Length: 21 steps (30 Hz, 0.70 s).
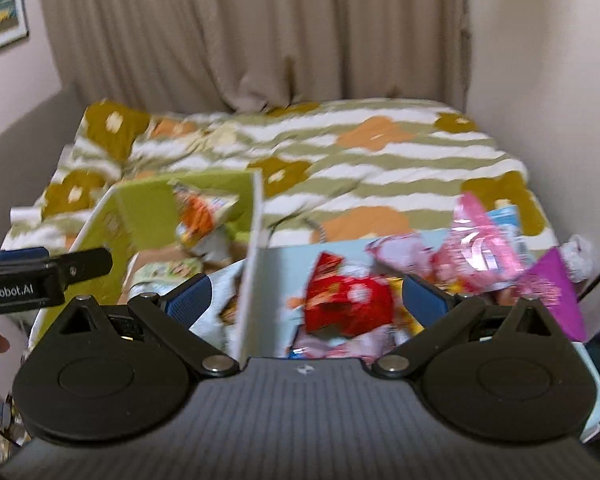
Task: Organize snacks
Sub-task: 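Move both open tools back to the snack pile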
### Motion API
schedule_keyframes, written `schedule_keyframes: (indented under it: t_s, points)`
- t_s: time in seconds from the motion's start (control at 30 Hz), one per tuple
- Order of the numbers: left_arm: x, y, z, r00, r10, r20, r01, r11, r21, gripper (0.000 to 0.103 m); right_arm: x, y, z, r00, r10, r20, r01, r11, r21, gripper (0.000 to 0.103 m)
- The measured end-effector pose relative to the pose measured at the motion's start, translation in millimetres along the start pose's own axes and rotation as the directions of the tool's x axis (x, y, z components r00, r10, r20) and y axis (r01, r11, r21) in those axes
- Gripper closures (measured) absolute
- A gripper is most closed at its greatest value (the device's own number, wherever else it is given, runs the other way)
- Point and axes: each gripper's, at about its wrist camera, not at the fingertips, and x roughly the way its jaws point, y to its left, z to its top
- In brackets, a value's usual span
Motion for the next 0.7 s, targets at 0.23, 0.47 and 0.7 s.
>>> schedule_keyframes:
  t_s: [0.23, 0.47, 0.7]
  points:
    - [10, -70, -8, 0.998, -0.060, -0.014, 0.061, 0.998, 0.036, 0.000, -19, -72, -6, 0.998, -0.061, 0.031, 0.060, 0.997, 0.047, 0.000]
    - [31, -150, -24, 0.992, -0.102, -0.074, 0.107, 0.991, 0.077, 0.001, -26, -149, -12, 0.994, -0.107, -0.001, 0.107, 0.993, 0.055, 0.000]
    - [57, -208, -45, 0.985, -0.115, -0.127, 0.134, 0.979, 0.151, 0.002, -10, -217, -19, 0.993, -0.086, -0.078, 0.090, 0.994, 0.060, 0.000]
